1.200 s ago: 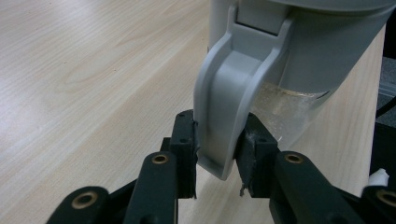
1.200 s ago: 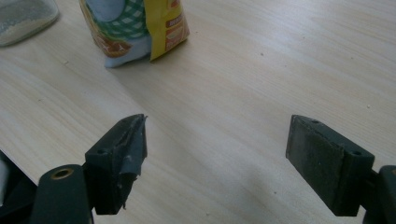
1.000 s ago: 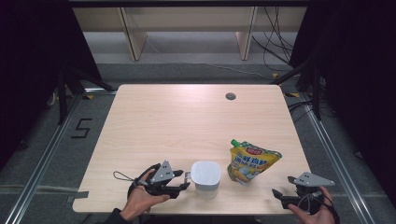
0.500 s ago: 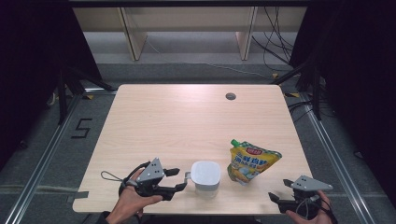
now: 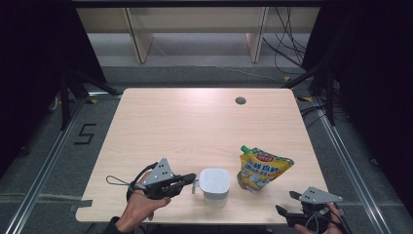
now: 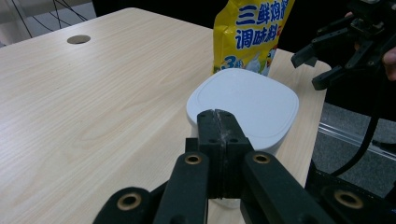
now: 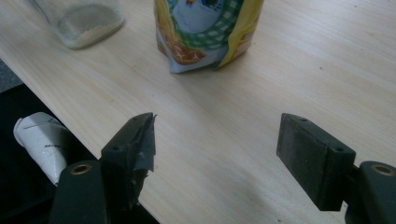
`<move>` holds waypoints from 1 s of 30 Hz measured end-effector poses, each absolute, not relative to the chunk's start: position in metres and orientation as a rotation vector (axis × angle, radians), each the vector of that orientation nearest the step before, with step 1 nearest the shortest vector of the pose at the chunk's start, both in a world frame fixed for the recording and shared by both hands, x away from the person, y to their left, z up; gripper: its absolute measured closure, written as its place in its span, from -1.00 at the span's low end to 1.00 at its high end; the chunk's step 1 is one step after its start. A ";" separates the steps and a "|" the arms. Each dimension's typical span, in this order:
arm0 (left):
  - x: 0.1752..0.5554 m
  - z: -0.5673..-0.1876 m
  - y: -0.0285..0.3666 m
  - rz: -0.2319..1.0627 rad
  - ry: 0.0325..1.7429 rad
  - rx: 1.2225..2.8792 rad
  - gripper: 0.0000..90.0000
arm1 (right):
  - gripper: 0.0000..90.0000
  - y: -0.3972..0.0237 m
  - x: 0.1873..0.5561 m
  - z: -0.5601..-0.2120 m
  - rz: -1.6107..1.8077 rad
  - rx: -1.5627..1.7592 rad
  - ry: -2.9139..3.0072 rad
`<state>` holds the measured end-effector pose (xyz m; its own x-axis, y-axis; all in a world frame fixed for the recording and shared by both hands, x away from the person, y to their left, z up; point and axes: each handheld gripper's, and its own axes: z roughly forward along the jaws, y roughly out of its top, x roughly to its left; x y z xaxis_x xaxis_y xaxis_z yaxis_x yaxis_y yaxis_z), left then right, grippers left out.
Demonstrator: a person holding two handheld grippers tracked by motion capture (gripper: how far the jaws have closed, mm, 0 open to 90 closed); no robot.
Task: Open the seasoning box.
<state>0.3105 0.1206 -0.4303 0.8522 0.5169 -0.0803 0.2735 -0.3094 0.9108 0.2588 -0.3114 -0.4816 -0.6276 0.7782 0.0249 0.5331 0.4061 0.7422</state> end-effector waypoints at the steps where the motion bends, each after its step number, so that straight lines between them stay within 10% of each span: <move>1: 0.312 -0.431 0.119 0.263 0.577 1.908 0.97 | -0.32 -0.311 0.259 -0.481 1.076 1.136 2.359; 30: 0.322 -0.437 0.110 0.252 0.580 1.909 0.97 | 0.35 -0.298 0.250 -0.473 1.211 1.041 2.335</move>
<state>0.3224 0.1103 -0.4370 0.8589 0.5039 -0.0915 0.2773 -0.3072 0.9104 0.2499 -0.2979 -0.4730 -0.6875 0.7243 0.0532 0.4609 0.3786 0.8027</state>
